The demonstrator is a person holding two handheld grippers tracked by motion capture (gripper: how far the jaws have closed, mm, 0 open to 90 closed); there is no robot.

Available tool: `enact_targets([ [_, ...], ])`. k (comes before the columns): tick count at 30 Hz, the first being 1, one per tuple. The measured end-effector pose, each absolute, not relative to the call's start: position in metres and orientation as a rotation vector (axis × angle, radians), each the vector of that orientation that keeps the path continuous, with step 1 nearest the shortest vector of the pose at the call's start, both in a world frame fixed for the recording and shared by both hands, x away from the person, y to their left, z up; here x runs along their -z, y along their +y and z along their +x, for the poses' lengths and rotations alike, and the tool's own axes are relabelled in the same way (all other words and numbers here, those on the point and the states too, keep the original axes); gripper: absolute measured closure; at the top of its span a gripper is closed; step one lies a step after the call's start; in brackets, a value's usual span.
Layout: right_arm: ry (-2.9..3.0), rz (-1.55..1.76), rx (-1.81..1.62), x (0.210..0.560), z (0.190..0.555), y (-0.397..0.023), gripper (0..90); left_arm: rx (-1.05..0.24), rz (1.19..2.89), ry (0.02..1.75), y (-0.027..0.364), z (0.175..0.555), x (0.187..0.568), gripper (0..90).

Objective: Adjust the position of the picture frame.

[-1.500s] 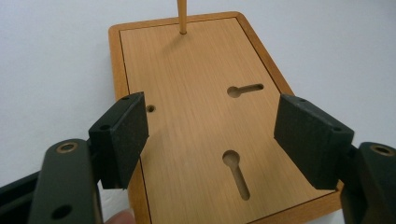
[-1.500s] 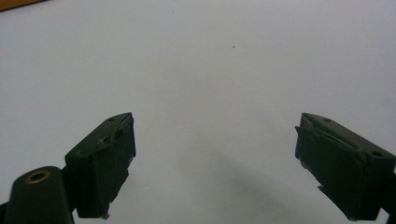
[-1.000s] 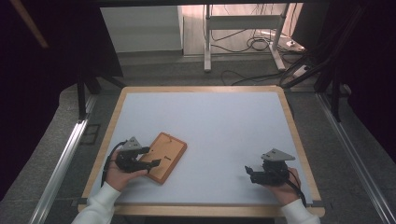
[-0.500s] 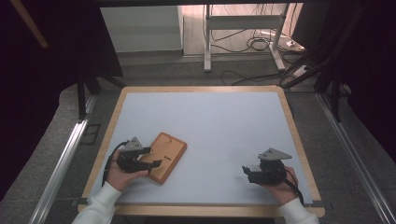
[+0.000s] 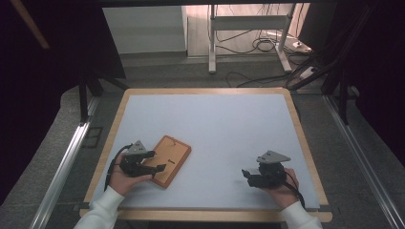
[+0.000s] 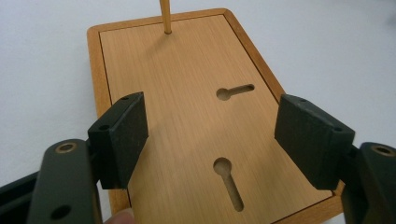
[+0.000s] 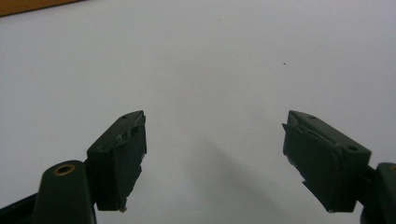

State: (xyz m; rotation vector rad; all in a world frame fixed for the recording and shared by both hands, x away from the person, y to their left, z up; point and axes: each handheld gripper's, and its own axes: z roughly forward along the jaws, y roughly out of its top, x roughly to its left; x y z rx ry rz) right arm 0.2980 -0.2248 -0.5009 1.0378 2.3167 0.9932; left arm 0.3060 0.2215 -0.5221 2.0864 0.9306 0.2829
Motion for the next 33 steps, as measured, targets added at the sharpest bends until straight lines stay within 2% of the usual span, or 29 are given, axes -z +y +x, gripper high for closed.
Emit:
enact_targets([
  [33, 2.420, 0.918, -1.036, 0.500, 0.305, -0.173, 30.4, -0.281, 2.081, 0.931, 0.220, 0.305, 0.521, 25.9],
])
